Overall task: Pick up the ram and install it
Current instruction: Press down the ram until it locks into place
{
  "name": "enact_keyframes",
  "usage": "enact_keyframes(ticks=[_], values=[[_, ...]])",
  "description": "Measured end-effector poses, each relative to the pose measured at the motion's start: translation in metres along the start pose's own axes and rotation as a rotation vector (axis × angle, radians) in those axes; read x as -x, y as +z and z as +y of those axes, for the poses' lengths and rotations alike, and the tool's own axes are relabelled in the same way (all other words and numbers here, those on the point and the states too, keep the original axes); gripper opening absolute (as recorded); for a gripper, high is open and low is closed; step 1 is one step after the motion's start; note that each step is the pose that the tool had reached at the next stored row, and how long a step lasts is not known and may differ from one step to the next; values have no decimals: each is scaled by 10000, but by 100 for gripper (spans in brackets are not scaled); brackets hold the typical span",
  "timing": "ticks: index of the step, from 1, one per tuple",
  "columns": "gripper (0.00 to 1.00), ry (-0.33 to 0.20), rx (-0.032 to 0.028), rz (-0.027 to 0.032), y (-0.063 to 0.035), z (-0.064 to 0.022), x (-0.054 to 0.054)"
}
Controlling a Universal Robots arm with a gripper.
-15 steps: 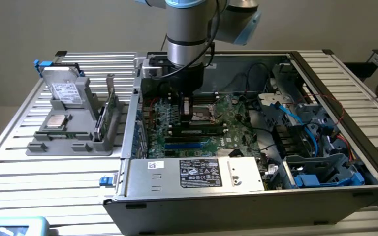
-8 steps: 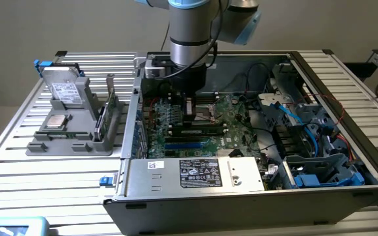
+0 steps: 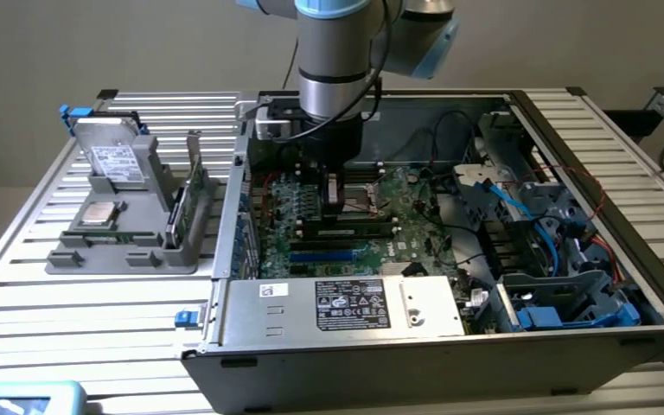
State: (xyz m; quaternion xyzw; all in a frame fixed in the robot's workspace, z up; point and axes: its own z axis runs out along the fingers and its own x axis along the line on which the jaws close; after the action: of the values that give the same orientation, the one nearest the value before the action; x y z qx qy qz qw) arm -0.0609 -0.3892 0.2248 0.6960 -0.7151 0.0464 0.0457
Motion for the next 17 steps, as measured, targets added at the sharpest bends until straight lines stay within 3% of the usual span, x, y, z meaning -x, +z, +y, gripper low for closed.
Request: enact_keyframes(ticks=[9, 17], values=[[11, 14, -22, 2, 10, -14, 2], [11, 11, -23, 0, -65, -249, -2]])
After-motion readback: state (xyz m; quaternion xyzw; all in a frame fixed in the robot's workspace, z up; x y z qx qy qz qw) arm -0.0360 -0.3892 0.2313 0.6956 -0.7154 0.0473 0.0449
